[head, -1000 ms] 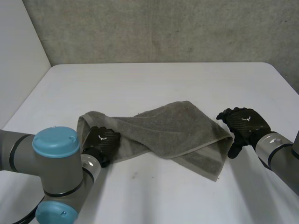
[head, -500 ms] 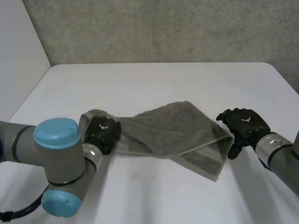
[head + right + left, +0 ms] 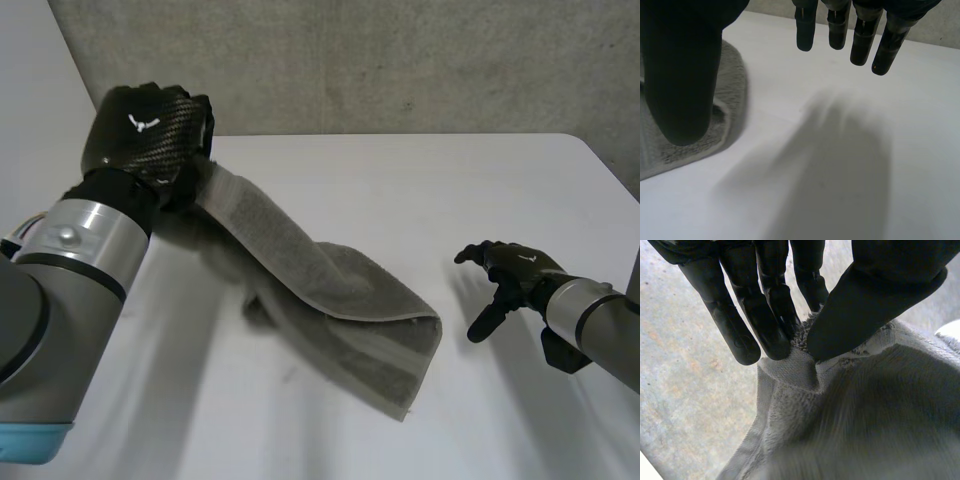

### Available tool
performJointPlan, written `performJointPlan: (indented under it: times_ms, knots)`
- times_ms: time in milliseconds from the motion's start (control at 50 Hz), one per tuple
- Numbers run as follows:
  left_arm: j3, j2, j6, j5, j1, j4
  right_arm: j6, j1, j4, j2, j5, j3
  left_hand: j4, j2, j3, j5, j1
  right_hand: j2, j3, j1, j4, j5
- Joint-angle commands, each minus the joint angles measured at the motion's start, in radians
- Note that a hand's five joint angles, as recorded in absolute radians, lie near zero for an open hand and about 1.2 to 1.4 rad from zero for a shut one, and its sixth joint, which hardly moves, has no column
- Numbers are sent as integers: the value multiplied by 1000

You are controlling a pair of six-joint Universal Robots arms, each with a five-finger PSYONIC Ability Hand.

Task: Fold the laundry

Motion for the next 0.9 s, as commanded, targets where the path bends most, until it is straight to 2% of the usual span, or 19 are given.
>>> performJointPlan:
  times_ms: [20,120,320,360,380,420,540,580,600,640,700,740,760,800,820,860,880,900]
  knots:
    - [7,20,-81,1,-5,-35,91,48,-67,95,4,-49,179,181,181,193,218,-59,-39,-37,-60,-71]
    - [-1,18,-99,1,-6,-50,174,133,-72,164,3,-98,179,181,181,193,218,-59,-39,-37,-60,-71]
    - [-2,24,-108,-1,0,-52,172,219,-98,244,64,-138,179,181,181,193,218,-37,-17,-15,-38,-49]
    - [-1,41,-110,-2,0,-52,172,223,-156,250,99,-135,179,181,181,193,218,366,386,388,364,354]
    - [-1,41,-110,-2,0,-52,172,223,-156,251,99,-135,179,181,181,193,218,368,388,390,367,356]
    - [-1,56,-113,-4,1,-52,172,222,-246,247,134,-119,179,181,181,193,218,1159,1179,1181,1157,1147]
    - [-2,79,-119,-4,9,-49,170,208,-372,171,176,-81,179,181,181,193,218,1163,1183,1185,1161,1151]
    - [-8,79,-119,-2,35,-49,161,208,-407,29,176,-40,179,181,181,193,218,1163,1183,1185,1161,1151]
    - [-8,79,-119,-2,35,-49,161,208,-408,28,176,-40,179,181,181,193,218,1163,1183,1185,1161,1151]
    - [-13,78,-119,-2,54,-49,130,190,-400,-85,165,-32,179,181,181,193,218,1163,1183,1185,1161,1151]
    - [-24,69,-119,1,87,-49,101,168,-397,-131,152,-27,179,181,181,193,218,1163,1183,1185,1161,1151]
    - [-28,56,-119,2,113,-49,6,131,-357,-229,106,-32,179,181,181,193,218,1163,1183,1185,1161,1151]
    - [-28,56,-119,2,113,-49,6,131,-357,-230,106,-32,179,181,181,193,218,1163,1183,1185,1161,1151]
    - [-28,41,-119,2,121,-50,-113,117,-243,-320,31,-55,179,181,181,193,218,1163,1183,1185,1161,1151]
    - [-28,20,-119,1,126,-52,-114,117,-242,-320,30,-55,179,181,181,193,218,1163,1183,1185,1161,1151]
    - [-28,1,-119,2,127,-52,-230,114,-105,-361,-12,-108,179,181,181,193,218,1163,1183,1185,1161,1151]
    - [-28,-16,-117,2,127,-52,-230,114,-104,-362,-13,-109,179,181,181,193,218,1163,1183,1185,1161,1151]
    - [-28,-32,-117,2,127,-52,-282,117,-20,-363,-23,-137,179,181,181,193,218,1163,1183,1185,1161,1151]
